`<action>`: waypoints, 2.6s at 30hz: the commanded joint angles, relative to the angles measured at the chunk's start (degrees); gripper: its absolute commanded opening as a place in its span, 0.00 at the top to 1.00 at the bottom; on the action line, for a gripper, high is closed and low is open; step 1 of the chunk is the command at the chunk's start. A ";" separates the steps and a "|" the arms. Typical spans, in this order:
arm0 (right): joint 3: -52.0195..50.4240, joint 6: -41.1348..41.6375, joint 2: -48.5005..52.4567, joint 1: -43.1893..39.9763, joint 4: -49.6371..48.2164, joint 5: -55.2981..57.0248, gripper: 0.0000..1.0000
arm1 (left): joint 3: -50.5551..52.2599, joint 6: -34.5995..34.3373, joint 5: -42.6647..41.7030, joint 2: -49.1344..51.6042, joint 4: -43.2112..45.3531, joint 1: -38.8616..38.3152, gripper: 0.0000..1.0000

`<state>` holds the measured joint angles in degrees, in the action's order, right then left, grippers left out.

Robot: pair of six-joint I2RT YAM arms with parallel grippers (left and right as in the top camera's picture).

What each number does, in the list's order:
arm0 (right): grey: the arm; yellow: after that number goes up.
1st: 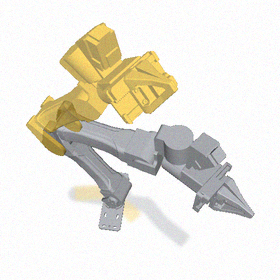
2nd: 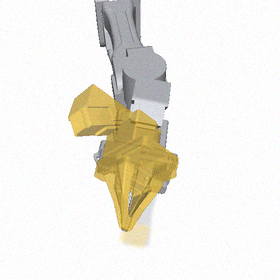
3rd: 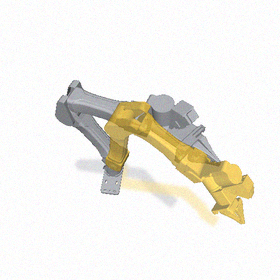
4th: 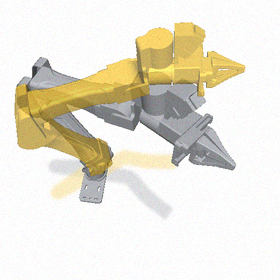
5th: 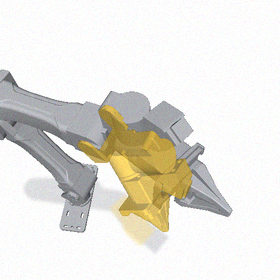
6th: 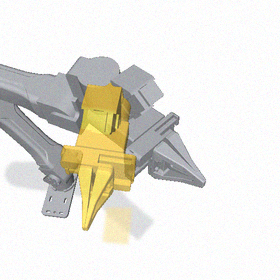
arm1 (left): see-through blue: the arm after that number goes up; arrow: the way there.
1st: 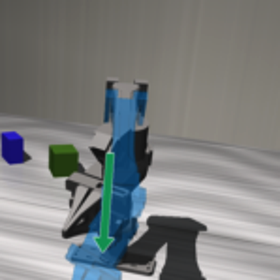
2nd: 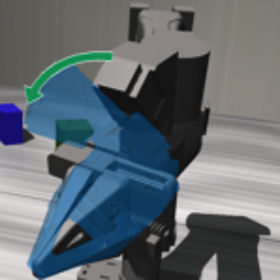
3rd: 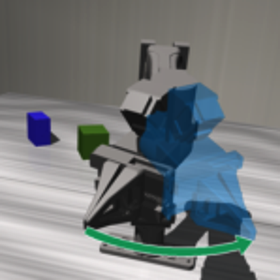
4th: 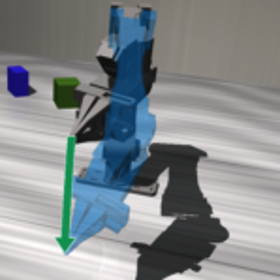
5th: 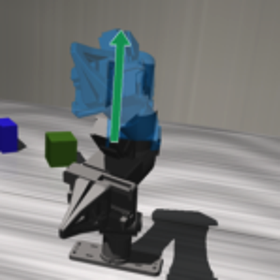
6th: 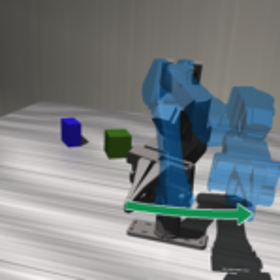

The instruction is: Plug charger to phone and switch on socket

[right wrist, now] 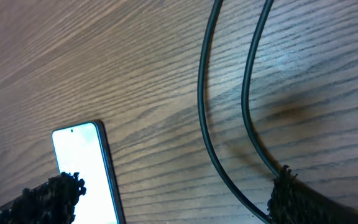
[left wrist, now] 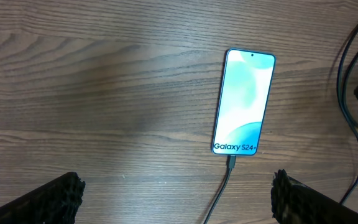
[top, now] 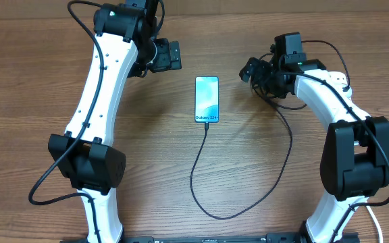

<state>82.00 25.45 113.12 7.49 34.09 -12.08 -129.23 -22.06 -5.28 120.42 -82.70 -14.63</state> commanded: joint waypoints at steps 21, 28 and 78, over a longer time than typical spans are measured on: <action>23.69 -17.20 -2.23 -19.85 27.58 -6.01 0.00 | -0.26 1.09 1.01 0.24 0.24 -0.39 0.00; 23.61 -21.14 -2.10 -32.39 27.80 -6.93 0.00 | -0.26 1.09 1.01 0.24 0.24 -0.39 0.00; 15.72 -39.04 10.29 -40.48 21.97 -19.41 0.00 | -0.26 1.09 1.01 0.24 0.24 -0.39 0.00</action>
<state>98.10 -12.73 122.96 -33.12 56.21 -30.26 -129.23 -22.06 -5.23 120.44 -82.70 -14.63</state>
